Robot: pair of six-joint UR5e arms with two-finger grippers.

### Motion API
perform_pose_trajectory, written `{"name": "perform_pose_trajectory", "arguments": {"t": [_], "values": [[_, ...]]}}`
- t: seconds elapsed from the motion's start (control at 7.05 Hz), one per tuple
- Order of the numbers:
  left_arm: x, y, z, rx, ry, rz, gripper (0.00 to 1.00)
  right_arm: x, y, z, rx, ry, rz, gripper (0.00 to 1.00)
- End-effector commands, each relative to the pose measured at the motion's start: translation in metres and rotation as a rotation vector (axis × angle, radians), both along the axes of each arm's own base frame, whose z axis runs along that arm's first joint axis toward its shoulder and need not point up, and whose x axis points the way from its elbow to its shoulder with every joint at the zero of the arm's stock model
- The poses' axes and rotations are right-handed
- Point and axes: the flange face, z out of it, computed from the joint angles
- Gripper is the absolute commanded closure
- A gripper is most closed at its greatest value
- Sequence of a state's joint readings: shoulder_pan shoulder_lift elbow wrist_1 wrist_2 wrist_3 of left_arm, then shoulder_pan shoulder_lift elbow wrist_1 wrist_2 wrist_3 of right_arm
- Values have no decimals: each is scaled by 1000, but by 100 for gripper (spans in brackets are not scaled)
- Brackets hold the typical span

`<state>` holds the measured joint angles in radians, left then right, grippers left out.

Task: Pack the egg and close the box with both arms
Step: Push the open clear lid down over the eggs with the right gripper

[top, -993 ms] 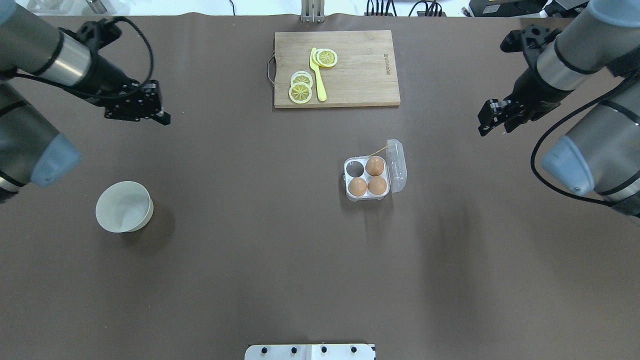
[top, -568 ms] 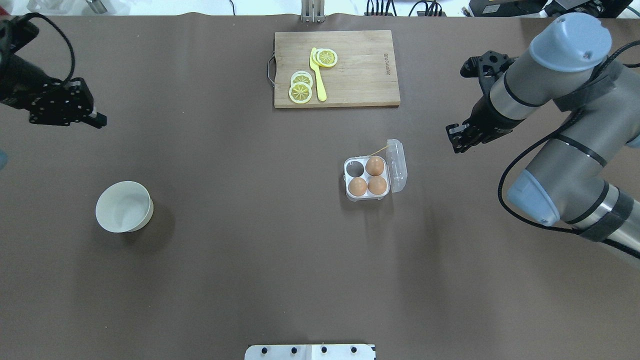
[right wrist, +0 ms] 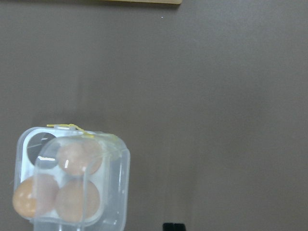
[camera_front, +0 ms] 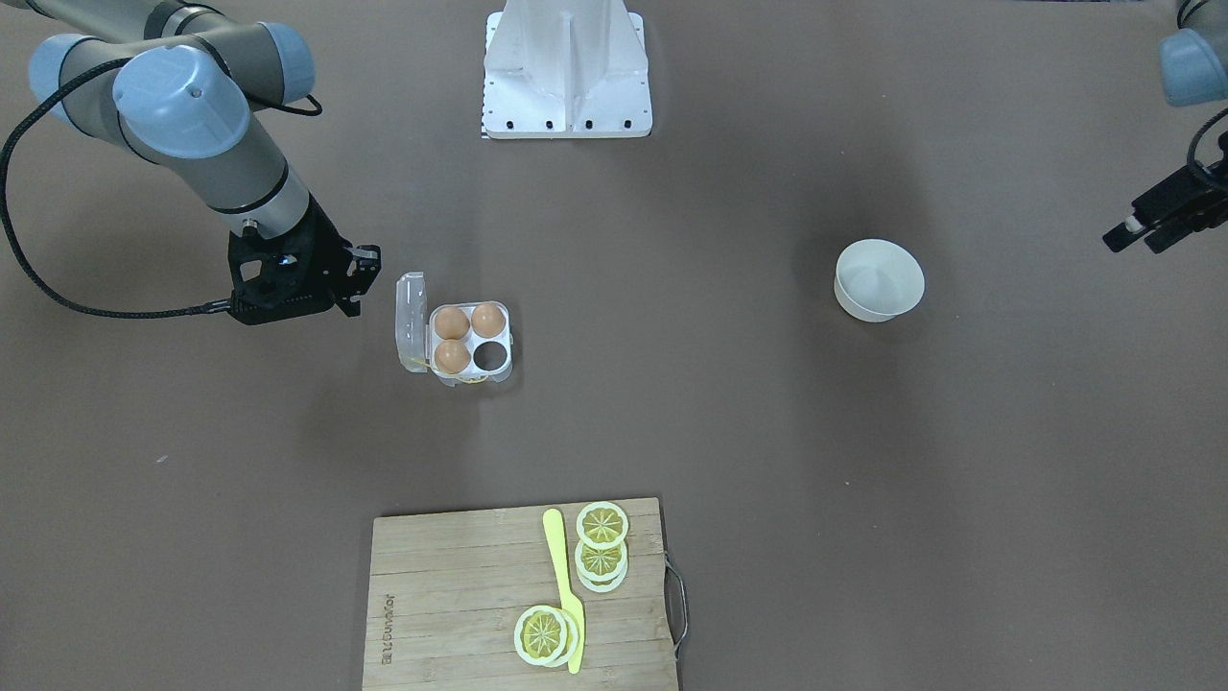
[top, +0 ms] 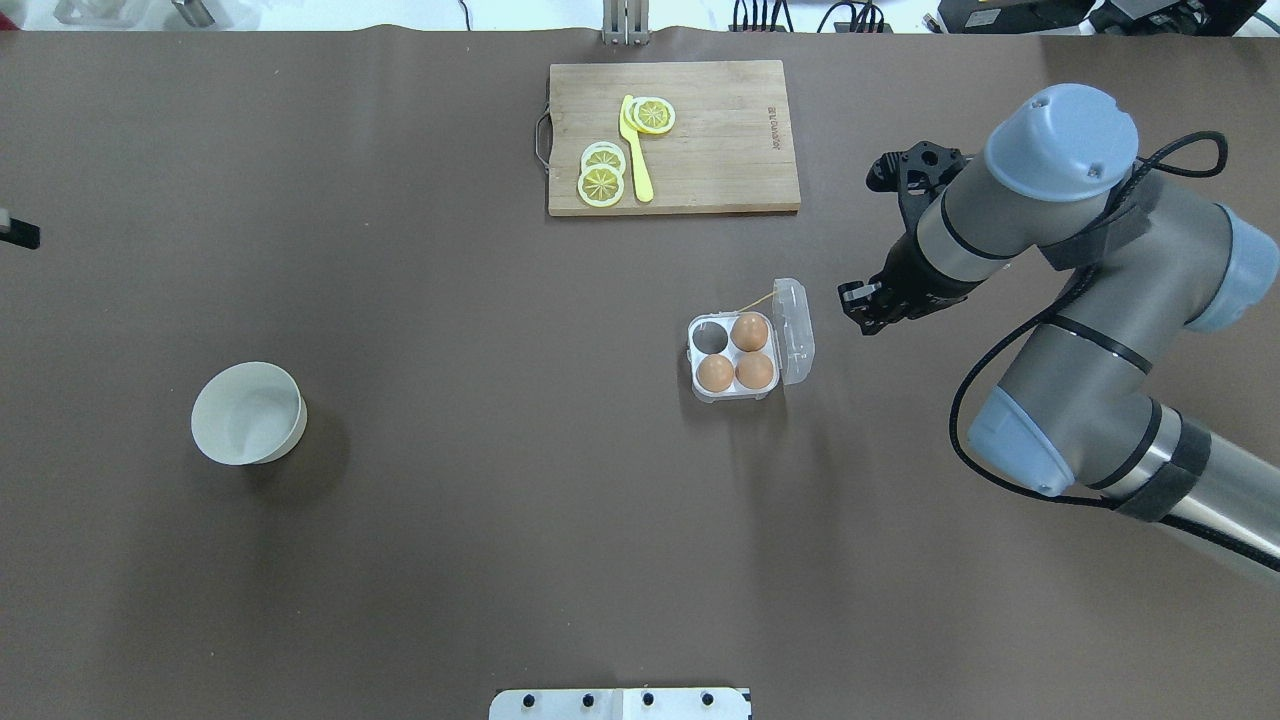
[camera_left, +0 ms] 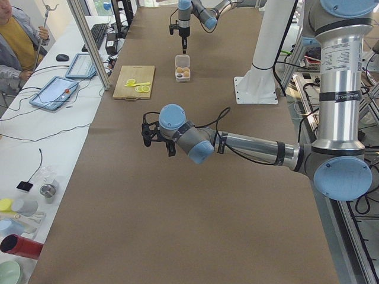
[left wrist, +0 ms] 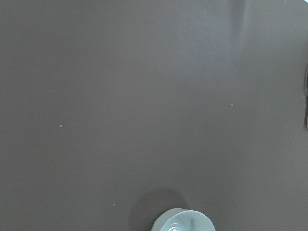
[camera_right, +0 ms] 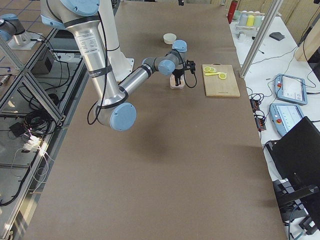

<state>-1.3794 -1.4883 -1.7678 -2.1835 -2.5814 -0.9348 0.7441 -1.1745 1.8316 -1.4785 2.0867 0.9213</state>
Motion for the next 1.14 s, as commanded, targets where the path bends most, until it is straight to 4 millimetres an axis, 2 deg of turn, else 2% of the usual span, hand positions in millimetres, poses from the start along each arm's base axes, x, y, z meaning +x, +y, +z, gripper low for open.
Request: {"name": "perform_pose_trajectory", "arguments": {"t": [0.0,0.14,0.28,0.43,0.57,0.71,0.85,0.99], "values": [[-34,15,39,31,-43,-19,2,-11,1,-15,-3,-24,17,100],[-53,21,59,57,-63,-25,2,-21,-3,-27,-18,-36,30,100],[-58,24,64,59,-68,-30,2,-26,-5,-34,-14,-43,30,100],[-61,24,65,57,-69,-36,2,-32,-4,-39,-19,-48,30,100],[-69,29,68,49,-67,-52,2,-44,-4,-39,-18,-80,45,100],[-71,30,68,47,-67,-56,2,-62,-6,-37,-28,-125,62,100],[-72,30,70,45,-72,-60,2,-71,-6,-40,-40,-147,78,100],[-78,31,72,54,-80,-68,2,-70,-6,-49,-37,-162,76,100]]}}
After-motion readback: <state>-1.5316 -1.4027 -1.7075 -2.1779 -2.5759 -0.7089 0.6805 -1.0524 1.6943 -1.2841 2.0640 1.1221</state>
